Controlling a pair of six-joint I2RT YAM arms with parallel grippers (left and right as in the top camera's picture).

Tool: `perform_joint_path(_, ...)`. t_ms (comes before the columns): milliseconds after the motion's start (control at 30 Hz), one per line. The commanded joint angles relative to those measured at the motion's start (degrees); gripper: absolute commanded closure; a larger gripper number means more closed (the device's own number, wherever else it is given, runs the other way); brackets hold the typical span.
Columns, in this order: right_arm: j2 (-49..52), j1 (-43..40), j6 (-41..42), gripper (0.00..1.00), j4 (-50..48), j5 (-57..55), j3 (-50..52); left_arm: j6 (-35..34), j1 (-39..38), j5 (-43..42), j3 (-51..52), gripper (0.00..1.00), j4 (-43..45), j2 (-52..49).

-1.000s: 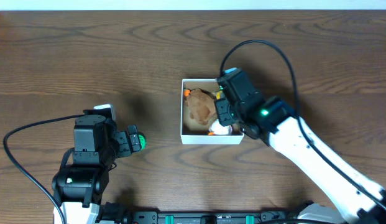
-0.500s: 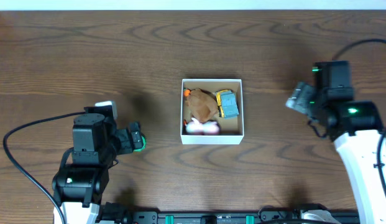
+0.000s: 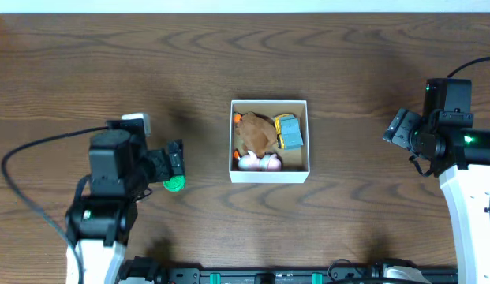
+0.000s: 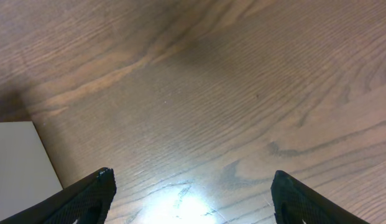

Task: Pack container
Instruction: 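Open the right gripper and retract it to the right side, then lower the left gripper onto the green round toy and grasp it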

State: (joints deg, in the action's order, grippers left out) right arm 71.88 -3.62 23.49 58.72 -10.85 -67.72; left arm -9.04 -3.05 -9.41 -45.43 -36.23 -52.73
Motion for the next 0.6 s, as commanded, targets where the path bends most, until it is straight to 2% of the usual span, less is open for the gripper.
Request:
perform_joint_path(0, 0.3, -0.5, -1.5, 0.16, 0.2, 0.2, 0.5, -0.3, 0.1, 1.6, -0.3, 0.02, -1.4, -8.0)
perform_joint_path(233, 0.6, -1.6, -1.2, 0.1, 1.4, 0.2, 0.5, -2.5, 0.1, 1.5, -0.3, 0.02, -4.3, -22.6)
perform_joint_path(567, 3.6, -4.7, -1.9, 0.09, 1.6, 0.2, 0.5, -2.5, 0.1, 1.5, -0.3, 0.02, -4.8, -32.2)
